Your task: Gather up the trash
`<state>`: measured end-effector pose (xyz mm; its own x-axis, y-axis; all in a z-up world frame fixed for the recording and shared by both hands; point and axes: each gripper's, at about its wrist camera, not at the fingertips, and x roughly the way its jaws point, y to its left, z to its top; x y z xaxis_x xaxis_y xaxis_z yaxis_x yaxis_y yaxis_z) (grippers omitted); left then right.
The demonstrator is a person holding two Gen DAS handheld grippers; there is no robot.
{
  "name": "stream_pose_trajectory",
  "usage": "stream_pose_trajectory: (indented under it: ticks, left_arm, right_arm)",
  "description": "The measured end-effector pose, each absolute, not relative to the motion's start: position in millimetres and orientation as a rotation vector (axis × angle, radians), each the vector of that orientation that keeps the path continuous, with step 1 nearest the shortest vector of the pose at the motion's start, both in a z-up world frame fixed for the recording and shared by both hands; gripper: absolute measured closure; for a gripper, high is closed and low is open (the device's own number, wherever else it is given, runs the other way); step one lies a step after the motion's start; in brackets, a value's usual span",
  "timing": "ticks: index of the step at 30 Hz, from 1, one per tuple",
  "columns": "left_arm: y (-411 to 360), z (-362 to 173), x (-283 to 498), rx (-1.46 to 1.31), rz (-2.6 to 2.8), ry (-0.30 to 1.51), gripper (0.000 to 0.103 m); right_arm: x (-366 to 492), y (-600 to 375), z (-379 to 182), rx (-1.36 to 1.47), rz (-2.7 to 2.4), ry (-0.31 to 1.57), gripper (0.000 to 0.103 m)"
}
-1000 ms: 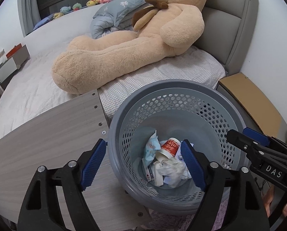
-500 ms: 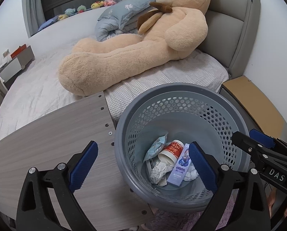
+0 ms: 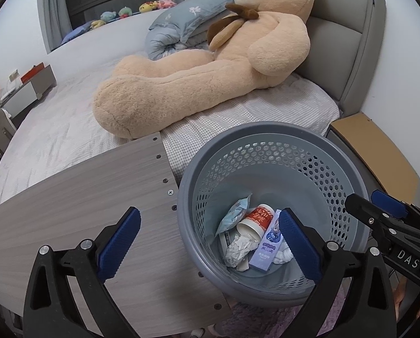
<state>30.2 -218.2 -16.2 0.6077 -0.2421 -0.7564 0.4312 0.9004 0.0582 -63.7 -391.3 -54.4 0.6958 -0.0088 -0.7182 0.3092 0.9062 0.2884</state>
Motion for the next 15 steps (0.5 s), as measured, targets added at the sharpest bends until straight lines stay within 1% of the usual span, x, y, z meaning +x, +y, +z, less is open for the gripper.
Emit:
stream_pose_trajectory:
  ticks: [15]
  left_arm:
    - [-217.1, -15.3, 28.9, 0.249, -0.38, 0.832, 0.006]
  right_arm:
    - [-64.1, -390.8, -53.4, 0.408, -0.185, 0.784, 0.034]
